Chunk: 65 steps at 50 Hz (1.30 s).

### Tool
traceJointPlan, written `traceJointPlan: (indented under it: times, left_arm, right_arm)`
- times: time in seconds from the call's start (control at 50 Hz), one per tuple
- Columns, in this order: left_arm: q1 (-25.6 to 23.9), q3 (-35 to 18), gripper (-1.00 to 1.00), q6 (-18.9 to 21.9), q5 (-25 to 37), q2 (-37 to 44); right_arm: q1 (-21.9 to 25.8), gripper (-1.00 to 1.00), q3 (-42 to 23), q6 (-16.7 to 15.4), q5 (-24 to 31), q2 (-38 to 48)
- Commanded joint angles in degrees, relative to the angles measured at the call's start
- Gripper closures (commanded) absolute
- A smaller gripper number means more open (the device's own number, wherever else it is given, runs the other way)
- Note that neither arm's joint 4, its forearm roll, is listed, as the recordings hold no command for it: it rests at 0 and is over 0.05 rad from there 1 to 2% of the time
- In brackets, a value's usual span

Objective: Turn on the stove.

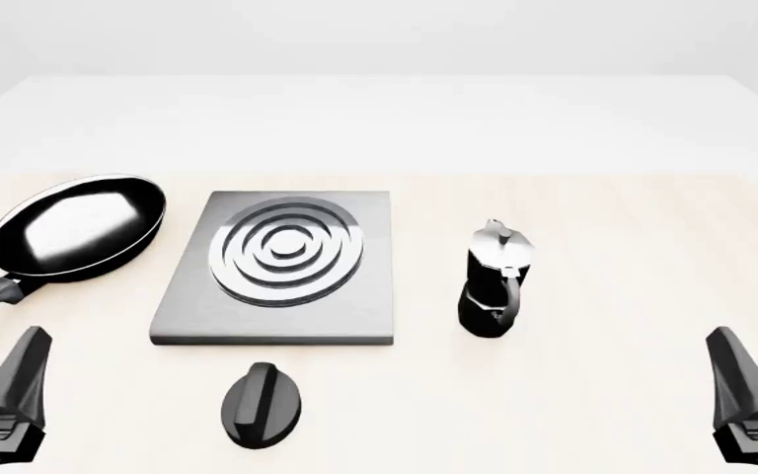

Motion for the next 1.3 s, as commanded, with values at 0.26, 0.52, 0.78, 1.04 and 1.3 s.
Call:
traceJointPlan:
  times: [0.26, 0.52, 0.78, 1.04, 1.3]
  left_arm:
    - [1.2, -2.0, -1.0, 0.1, -5.5, 11.9]
    - [-1.4, -7.7, -1.0, -0.4, -5.7, 24.9]
    - [-6.8, -11.0, -1.0, 0.2, -5.1, 33.3]
    - [-11.8, -11.2, -1.0, 0.2, -5.6, 37.8]
    - [-19.7, -11.9, -1.0, -3.0, -6.8, 41.2]
  right_arm:
    - [0.2, -1.0, -0.1, -0.4, 0.0, 0.1]
    - [-0.4, -1.0, -0.1, -2.0, 0.1, 0.3]
    - [-0.5, -1.0, 0.0, -3.0, -0.4, 1.3]
    - [-0.5, -1.0, 0.0, -3.4, 0.1, 0.7]
    - [-0.3, -1.0, 0.0, -2.9, 0.1, 0.6]
